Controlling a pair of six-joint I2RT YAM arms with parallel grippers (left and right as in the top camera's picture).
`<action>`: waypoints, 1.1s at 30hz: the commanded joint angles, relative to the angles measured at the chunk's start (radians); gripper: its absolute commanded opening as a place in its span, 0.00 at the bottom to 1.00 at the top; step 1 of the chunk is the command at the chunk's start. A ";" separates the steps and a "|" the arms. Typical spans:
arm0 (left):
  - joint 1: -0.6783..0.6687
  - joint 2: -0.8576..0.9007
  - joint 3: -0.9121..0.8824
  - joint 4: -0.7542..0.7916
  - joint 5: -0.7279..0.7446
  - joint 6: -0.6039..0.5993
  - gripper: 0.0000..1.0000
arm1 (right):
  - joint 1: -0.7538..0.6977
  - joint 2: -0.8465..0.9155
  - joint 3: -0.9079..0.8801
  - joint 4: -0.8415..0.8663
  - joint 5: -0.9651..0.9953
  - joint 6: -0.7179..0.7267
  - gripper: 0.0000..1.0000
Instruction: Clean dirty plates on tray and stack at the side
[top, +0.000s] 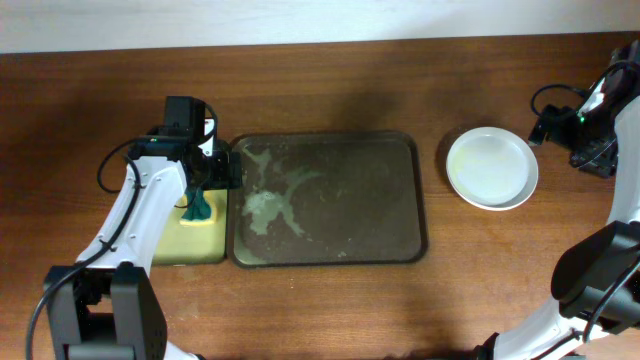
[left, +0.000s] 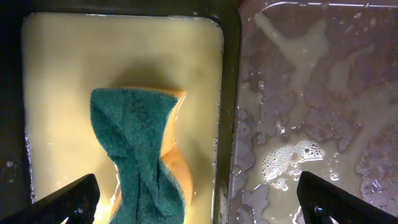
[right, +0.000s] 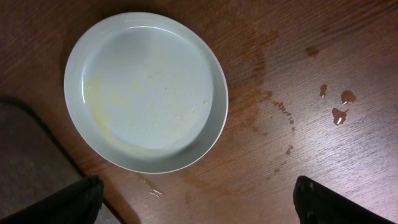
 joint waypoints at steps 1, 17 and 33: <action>0.004 -0.005 0.018 0.002 0.019 0.019 1.00 | 0.013 0.011 0.010 0.002 0.009 -0.002 0.98; 0.003 -0.005 0.018 0.002 0.019 0.019 1.00 | 0.814 -1.034 -0.056 0.050 0.055 -0.273 0.98; 0.003 -0.005 0.018 0.002 0.019 0.019 1.00 | 0.486 -1.893 -1.824 1.395 -0.036 -0.233 0.99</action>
